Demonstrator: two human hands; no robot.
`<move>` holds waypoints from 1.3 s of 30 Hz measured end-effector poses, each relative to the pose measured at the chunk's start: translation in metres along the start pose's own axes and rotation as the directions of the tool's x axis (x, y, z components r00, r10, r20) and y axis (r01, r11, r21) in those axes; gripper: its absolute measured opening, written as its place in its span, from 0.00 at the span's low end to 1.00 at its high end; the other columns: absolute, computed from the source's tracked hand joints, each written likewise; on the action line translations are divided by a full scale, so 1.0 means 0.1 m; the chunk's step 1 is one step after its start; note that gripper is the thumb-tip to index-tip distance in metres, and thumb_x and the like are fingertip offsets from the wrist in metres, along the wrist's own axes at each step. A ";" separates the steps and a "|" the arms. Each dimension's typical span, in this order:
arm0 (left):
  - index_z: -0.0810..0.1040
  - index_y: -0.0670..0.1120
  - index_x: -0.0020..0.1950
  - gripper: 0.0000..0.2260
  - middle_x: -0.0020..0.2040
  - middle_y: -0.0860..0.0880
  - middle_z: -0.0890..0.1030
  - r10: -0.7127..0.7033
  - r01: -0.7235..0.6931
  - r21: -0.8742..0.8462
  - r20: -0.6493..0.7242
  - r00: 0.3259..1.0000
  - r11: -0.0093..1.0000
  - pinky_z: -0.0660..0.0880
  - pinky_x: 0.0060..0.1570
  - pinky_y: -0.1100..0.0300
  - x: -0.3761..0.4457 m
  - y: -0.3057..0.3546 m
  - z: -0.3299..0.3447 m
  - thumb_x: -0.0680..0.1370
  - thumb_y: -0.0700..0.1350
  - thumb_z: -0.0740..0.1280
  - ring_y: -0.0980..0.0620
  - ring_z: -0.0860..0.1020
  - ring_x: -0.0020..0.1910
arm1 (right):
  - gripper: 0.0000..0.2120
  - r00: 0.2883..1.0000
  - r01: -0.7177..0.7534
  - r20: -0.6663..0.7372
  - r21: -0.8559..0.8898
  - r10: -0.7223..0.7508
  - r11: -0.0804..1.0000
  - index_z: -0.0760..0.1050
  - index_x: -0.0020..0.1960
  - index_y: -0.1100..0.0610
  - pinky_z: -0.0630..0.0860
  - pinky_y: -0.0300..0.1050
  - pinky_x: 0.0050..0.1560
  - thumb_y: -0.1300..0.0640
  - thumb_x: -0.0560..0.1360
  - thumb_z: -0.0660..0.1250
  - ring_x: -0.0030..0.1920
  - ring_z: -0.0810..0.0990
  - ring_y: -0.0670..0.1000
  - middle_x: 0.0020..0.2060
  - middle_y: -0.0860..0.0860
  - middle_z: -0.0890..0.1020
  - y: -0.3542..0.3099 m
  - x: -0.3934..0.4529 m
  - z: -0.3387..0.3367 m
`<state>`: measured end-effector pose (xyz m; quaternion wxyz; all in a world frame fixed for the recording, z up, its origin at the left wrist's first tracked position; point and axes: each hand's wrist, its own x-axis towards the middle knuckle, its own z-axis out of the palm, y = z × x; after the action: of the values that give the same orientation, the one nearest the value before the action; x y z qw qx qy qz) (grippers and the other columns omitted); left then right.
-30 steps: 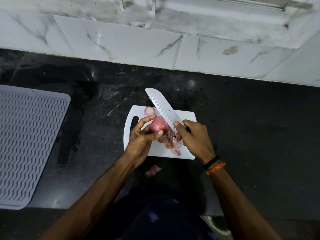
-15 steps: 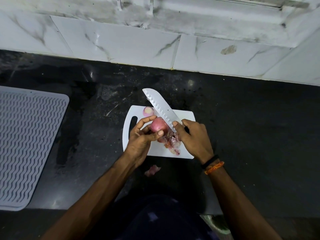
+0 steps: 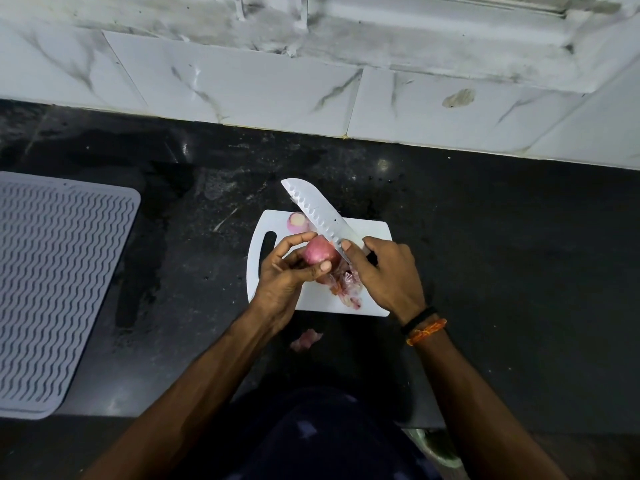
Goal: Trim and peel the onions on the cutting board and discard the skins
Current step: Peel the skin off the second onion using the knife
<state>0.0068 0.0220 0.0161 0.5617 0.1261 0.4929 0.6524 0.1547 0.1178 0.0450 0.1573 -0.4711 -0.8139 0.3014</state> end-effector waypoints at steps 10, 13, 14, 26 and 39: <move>0.75 0.40 0.68 0.24 0.65 0.34 0.77 -0.071 0.079 -0.101 0.077 0.994 0.992 0.76 0.59 0.39 -0.02 -0.01 0.00 0.73 0.38 0.73 0.36 0.80 0.59 | 0.23 0.998 -0.034 -0.050 -0.025 0.033 0.999 0.72 0.30 0.50 0.61 0.32 0.31 0.33 0.73 0.64 0.27 0.73 0.43 0.25 0.42 0.73 0.06 0.06 0.07; 0.74 0.39 0.70 0.20 0.66 0.34 0.76 -0.110 0.120 -0.129 0.081 0.991 0.984 0.74 0.62 0.36 0.00 -0.02 -0.02 0.78 0.40 0.68 0.33 0.77 0.64 | 0.23 0.998 -0.053 -0.045 -0.020 0.052 0.998 0.72 0.31 0.51 0.59 0.29 0.30 0.34 0.74 0.64 0.25 0.71 0.42 0.23 0.41 0.70 0.04 0.07 0.05; 0.74 0.39 0.69 0.19 0.65 0.34 0.77 -0.116 0.124 -0.132 0.064 0.991 0.983 0.74 0.62 0.37 0.00 -0.02 -0.01 0.78 0.40 0.68 0.33 0.77 0.63 | 0.24 0.998 -0.046 -0.033 -0.007 0.046 0.999 0.72 0.31 0.53 0.61 0.30 0.29 0.35 0.74 0.64 0.25 0.70 0.42 0.23 0.41 0.70 0.03 0.05 0.04; 0.75 0.39 0.67 0.17 0.62 0.39 0.80 -0.151 0.138 -0.298 -0.021 0.988 0.945 0.80 0.55 0.47 0.03 0.08 0.01 0.78 0.41 0.64 0.41 0.79 0.62 | 0.19 1.000 -0.004 0.004 0.248 0.004 0.969 0.77 0.30 0.49 0.72 0.44 0.29 0.39 0.75 0.68 0.27 0.78 0.45 0.24 0.44 0.79 -0.02 -0.11 -0.03; 0.74 0.40 0.69 0.18 0.66 0.39 0.78 -0.138 0.134 -0.222 -0.003 0.990 0.966 0.78 0.59 0.45 -0.01 0.10 0.02 0.81 0.44 0.63 0.40 0.78 0.63 | 0.24 0.999 0.031 0.023 -0.026 -0.031 0.999 0.70 0.28 0.50 0.63 0.30 0.28 0.35 0.74 0.64 0.26 0.75 0.45 0.23 0.45 0.75 0.07 -0.06 -0.04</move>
<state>0.0027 0.0237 0.0252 0.6111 0.0226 0.4299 0.6642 0.1650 0.1173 0.0437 0.1466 -0.4571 -0.8268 0.2933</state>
